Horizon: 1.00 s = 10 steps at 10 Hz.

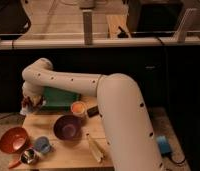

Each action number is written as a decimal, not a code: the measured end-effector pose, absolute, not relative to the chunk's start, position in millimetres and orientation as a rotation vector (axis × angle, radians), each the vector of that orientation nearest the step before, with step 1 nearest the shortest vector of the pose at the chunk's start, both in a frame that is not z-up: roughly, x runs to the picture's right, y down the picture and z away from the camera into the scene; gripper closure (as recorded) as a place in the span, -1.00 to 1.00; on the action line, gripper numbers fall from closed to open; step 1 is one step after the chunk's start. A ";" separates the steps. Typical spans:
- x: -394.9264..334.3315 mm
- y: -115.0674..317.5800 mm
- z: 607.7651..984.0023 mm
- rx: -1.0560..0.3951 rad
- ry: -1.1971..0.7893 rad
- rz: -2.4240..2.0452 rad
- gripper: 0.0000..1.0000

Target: Place grapes in red bowl

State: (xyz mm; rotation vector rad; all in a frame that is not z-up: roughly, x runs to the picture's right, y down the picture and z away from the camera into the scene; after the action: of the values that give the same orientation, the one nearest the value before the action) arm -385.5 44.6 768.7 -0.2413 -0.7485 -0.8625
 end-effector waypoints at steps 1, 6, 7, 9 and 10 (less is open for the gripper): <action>-394.7 45.4 765.7 -0.233 -0.738 -0.894 1.00; -440.9 56.6 753.4 -0.147 -0.726 -1.183 1.00; -438.7 60.2 747.9 -0.142 -0.756 -1.230 1.00; -423.7 72.1 726.2 -0.118 -0.824 -1.384 1.00; -413.4 73.3 719.4 -0.112 -0.851 -1.414 1.00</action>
State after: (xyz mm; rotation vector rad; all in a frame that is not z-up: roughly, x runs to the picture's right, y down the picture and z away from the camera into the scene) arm -413.4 73.3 719.4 -0.1124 -0.8506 -1.4145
